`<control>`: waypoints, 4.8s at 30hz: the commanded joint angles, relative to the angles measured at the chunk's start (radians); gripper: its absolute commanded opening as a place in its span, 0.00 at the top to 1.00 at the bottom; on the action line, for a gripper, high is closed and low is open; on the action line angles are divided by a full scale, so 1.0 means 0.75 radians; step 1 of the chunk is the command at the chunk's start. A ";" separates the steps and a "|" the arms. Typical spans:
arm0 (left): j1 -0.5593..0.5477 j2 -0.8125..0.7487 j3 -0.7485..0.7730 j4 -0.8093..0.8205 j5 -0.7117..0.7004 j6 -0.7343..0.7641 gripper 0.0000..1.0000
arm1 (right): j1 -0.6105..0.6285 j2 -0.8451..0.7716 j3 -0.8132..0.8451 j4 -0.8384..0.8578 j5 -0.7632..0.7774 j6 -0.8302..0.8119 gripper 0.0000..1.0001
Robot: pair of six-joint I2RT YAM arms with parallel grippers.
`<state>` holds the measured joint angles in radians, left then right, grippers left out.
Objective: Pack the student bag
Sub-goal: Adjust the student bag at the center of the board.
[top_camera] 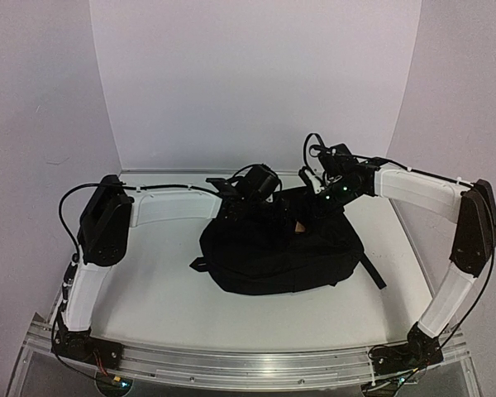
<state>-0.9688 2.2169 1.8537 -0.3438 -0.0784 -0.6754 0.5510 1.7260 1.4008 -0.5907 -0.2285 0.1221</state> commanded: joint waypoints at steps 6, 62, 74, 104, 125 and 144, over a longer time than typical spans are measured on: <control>-0.022 0.201 0.315 -0.246 -0.099 -0.001 0.22 | -0.014 -0.039 -0.018 0.026 0.032 0.017 1.00; -0.144 -0.085 -0.018 -0.153 0.344 0.233 0.49 | -0.030 -0.033 -0.044 0.032 -0.228 0.009 1.00; -0.184 -0.521 -0.562 0.359 -0.139 0.331 0.97 | -0.030 -0.019 -0.080 0.026 -0.236 -0.004 1.00; -0.347 -0.751 -0.768 0.303 -0.438 0.480 0.38 | -0.016 0.050 -0.144 0.020 -0.366 -0.019 1.00; -0.113 -0.350 -0.337 -0.027 -0.151 0.072 0.35 | -0.039 -0.056 -0.120 0.100 -0.182 0.103 1.00; -0.113 0.142 0.257 -0.471 -0.283 -0.053 0.34 | -0.047 -0.088 -0.180 0.146 -0.210 0.160 1.00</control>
<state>-1.0529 2.2936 2.0419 -0.5858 -0.2549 -0.6583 0.5287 1.6975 1.2802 -0.4941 -0.4268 0.2305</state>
